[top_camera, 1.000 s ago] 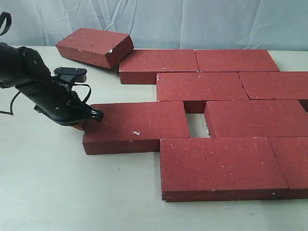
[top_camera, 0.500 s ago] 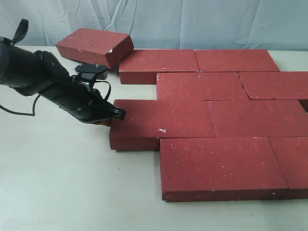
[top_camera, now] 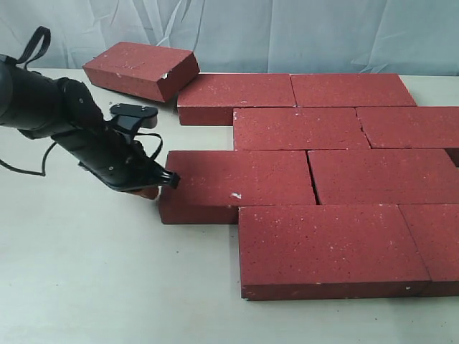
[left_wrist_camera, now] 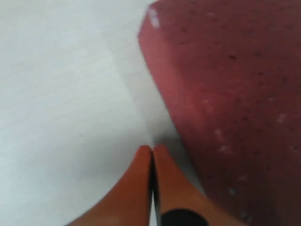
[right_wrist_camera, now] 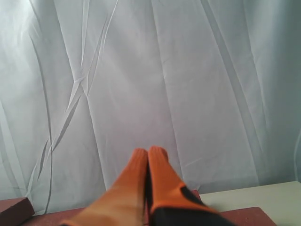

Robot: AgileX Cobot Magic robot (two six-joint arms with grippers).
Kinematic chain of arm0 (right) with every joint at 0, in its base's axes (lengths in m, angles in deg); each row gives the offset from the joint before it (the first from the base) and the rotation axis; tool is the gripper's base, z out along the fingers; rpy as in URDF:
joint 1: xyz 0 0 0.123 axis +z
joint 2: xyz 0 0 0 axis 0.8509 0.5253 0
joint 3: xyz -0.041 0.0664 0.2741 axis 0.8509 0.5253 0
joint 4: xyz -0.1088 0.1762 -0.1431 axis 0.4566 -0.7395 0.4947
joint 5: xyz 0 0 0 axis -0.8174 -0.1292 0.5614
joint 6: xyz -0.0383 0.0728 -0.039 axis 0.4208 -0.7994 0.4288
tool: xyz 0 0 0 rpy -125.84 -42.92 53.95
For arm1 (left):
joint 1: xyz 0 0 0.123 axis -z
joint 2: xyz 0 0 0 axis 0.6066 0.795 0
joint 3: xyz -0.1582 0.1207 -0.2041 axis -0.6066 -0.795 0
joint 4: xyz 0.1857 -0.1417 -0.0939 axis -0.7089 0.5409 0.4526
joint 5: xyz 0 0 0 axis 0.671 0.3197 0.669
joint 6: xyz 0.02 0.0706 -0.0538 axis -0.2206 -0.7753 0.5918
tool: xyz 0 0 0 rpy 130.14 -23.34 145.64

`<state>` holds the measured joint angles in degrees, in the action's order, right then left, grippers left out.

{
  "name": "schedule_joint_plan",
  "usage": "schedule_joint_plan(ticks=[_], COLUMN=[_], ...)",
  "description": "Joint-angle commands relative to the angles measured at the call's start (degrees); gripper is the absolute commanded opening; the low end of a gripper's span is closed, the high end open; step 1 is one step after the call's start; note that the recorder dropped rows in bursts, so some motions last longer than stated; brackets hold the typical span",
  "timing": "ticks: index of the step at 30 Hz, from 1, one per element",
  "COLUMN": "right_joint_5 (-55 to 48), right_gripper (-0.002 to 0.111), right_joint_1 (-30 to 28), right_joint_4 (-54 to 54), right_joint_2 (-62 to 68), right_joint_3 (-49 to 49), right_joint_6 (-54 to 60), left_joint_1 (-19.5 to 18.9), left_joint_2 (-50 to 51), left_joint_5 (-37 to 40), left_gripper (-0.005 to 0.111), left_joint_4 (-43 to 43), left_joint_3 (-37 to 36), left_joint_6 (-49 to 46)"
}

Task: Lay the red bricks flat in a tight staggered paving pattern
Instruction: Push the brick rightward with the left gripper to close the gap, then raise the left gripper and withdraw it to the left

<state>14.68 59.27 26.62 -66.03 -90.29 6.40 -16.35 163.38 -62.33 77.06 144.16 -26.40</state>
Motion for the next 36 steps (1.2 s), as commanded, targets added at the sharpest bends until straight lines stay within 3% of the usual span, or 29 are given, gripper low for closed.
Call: schedule_joint_plan(ticks=[1,9,13,25,36], right_joint_5=[-0.47,-1.46,-1.96,-4.99,-21.37], right_gripper=[-0.001,-0.001,-0.001,-0.001,-0.001], right_joint_1=[-0.22,-0.22,-0.22,-0.22,-0.22], right_joint_4=[0.02,0.02,0.02,-1.98,3.28], right_joint_2=[-0.28,-0.28,-0.28,0.48,12.87], right_joint_3=[-0.5,-0.5,-0.5,-3.43,-15.9], right_joint_6=[0.06,0.06,0.06,0.06,0.61], left_joint_1=[-4.75,-13.45,-15.91,-15.74,-15.74], left_joint_2=[-1.77,-9.42,-14.84,-28.79,-35.04], left_joint_5=[2.07,3.18,3.18,2.59,-0.66], left_gripper=[0.0,0.0,0.0,0.0,0.0], left_joint_4=[-3.26,-3.02,-2.36,-2.65,-2.37], left_joint_3=[-0.11,-0.11,-0.11,-0.11,-0.94], left_joint_6=[4.03,4.16,4.16,2.45,0.39])
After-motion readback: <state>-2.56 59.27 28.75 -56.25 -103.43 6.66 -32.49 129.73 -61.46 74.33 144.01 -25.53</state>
